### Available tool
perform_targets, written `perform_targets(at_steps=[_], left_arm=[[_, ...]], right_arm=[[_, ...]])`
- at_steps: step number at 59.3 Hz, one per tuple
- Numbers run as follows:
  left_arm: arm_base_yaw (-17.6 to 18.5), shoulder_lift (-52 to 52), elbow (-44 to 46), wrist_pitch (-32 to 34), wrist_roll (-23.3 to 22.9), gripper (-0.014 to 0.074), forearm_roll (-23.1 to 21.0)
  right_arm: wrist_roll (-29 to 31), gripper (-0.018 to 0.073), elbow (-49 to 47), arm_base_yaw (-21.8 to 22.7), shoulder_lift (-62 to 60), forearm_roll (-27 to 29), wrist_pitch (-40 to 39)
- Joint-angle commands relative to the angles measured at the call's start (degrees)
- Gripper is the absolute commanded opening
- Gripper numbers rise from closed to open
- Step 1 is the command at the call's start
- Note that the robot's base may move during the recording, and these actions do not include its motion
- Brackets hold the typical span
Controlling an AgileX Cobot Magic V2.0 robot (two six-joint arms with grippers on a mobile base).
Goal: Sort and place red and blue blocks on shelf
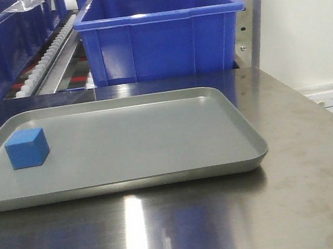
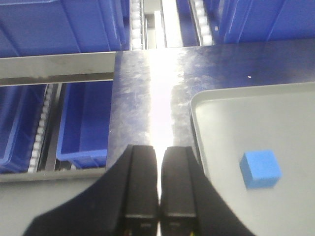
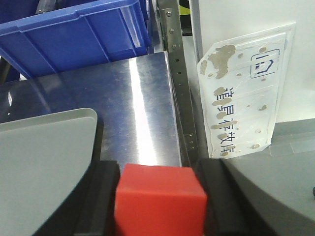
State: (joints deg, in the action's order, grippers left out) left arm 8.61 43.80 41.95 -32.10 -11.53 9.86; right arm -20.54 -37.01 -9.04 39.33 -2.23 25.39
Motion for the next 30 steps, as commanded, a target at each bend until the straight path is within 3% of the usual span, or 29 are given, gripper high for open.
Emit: perform_targets(at_steps=[1,6,13,20,30], left_arm=[[0.47,4.69,5.35,0.21,-0.15,0.0119,-0.65],[0.47,7.73,7.06,-2.55,-0.15,0.0119,-1.08],[0.47,9.61,7.06,0.77,-0.15,0.0119,-1.88],[0.47,9.82,6.94,-0.7,-0.15,0.0119,-1.88],[0.47,9.97,6.93,4.05,-0.15,0.0119,0.07]], right_arm=[[0.62,0.0053,-1.73,0.22,-0.35,-0.82,-5.09],[0.62,0.0053,-1.73,0.22,-0.35,-0.82,-5.09],[0.62,0.0053,-1.73,0.22,-0.35,-0.82,-5.09],[0.62,0.0053,-1.73,0.22,-0.35,-0.82,-5.09],[0.62,0.0053,-1.73,0.22,-0.35,-0.82,-5.09]])
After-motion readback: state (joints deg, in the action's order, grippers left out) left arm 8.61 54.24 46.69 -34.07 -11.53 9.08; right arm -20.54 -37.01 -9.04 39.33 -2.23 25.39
